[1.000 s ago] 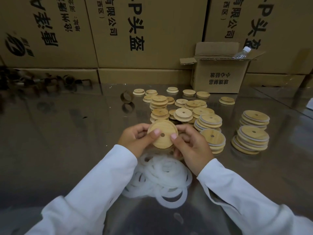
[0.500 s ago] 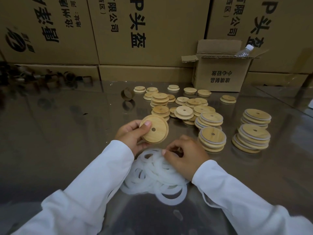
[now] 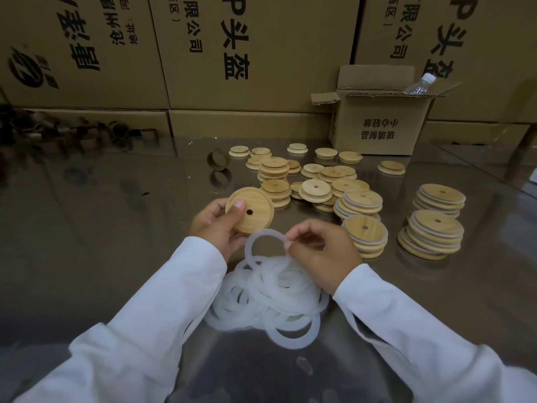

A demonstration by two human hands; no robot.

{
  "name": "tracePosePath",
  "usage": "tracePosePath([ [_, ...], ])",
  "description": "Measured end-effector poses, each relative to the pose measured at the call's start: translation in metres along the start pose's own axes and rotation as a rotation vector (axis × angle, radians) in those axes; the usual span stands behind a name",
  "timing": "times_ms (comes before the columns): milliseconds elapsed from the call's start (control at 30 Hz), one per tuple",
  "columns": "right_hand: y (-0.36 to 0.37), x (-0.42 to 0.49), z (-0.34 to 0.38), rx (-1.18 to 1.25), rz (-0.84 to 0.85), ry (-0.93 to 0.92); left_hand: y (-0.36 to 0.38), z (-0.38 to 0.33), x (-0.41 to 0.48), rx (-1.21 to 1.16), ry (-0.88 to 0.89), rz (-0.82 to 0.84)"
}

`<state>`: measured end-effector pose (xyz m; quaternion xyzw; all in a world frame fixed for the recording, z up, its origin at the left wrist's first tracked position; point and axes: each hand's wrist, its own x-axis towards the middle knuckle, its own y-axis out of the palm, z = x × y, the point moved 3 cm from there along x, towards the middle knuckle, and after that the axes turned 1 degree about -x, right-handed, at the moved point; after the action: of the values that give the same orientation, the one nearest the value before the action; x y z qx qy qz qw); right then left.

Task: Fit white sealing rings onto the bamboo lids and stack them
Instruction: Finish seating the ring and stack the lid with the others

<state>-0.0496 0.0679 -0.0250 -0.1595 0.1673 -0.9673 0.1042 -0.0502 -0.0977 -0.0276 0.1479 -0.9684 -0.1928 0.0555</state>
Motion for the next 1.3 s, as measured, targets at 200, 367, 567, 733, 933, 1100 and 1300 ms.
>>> tracePosePath([
  [200, -0.008, 0.001, 0.008, 0.315, -0.109, 0.032, 0.008, 0.004, -0.006, 0.033, -0.126, 0.094],
  [367, -0.012, 0.003, 0.005, 0.425, -0.177, 0.156, 0.015, 0.007, -0.012, 0.022, -0.294, 0.199],
  [567, -0.013, 0.003, 0.004, 0.364, -0.228, 0.241, 0.018, 0.01, -0.015, 0.018, -0.411, 0.245],
  [733, -0.012, 0.003, 0.003, 0.311, -0.226, 0.247, 0.018, 0.011, -0.016, 0.109, -0.366, 0.343],
  [933, -0.011, 0.003, 0.006, 0.298, -0.21, 0.18, 0.02, 0.013, -0.016, 0.105, -0.329, 0.405],
  [1100, -0.009, 0.002, 0.005, 0.253, -0.226, 0.162, 0.022, 0.012, -0.017, 0.071, -0.272, 0.412],
  [1300, -0.01, -0.002, 0.008, 0.193, -0.26, 0.06, 0.024, 0.008, -0.02, 0.081, -0.166, 0.433],
])
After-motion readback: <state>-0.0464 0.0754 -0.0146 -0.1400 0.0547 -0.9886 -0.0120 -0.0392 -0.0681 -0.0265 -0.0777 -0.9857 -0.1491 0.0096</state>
